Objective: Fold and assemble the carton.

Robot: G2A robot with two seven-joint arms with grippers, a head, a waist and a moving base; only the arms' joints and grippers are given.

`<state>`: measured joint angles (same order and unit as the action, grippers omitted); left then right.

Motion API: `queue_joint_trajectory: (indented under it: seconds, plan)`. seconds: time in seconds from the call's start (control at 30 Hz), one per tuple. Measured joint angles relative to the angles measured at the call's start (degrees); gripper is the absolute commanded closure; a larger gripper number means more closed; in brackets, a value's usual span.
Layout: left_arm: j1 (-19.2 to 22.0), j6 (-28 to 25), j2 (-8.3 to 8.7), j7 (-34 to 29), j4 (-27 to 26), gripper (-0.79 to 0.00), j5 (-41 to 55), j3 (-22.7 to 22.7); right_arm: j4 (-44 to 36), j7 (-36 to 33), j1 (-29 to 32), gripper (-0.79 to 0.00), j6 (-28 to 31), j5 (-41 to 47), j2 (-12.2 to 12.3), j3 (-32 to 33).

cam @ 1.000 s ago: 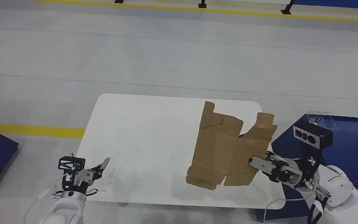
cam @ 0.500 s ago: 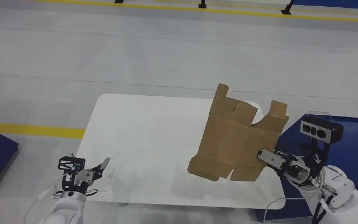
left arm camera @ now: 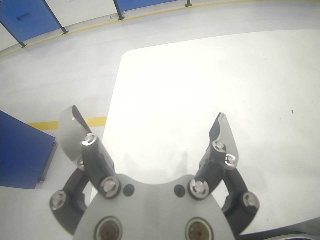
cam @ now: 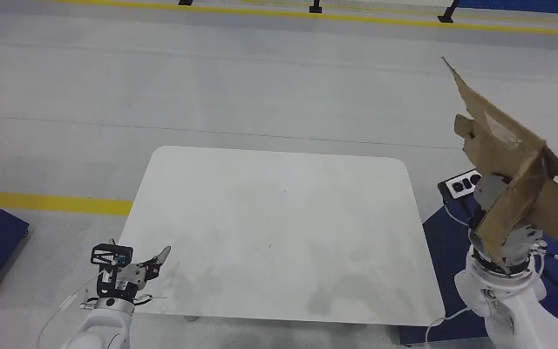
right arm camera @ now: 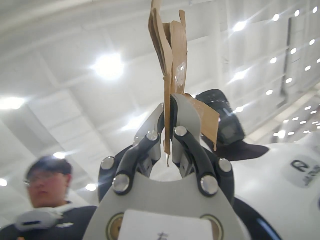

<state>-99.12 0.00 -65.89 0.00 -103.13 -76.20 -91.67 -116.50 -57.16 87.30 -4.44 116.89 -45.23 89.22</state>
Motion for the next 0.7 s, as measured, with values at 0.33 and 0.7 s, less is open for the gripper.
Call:
queue_joint_trajectory:
  seconds: [0.33,0.7]
  plan:
    - [0.0,0.0,0.0,0.0,0.0,-0.785,0.0,0.0,3.7,16.3,0.7,0.0,-25.7,24.2,-2.0,-14.3]
    - [0.0,0.0,0.0,0.0,0.0,-0.785,0.0,0.0,3.8,24.7,-2.0,0.0,-26.8,24.3,-3.3,-14.8]
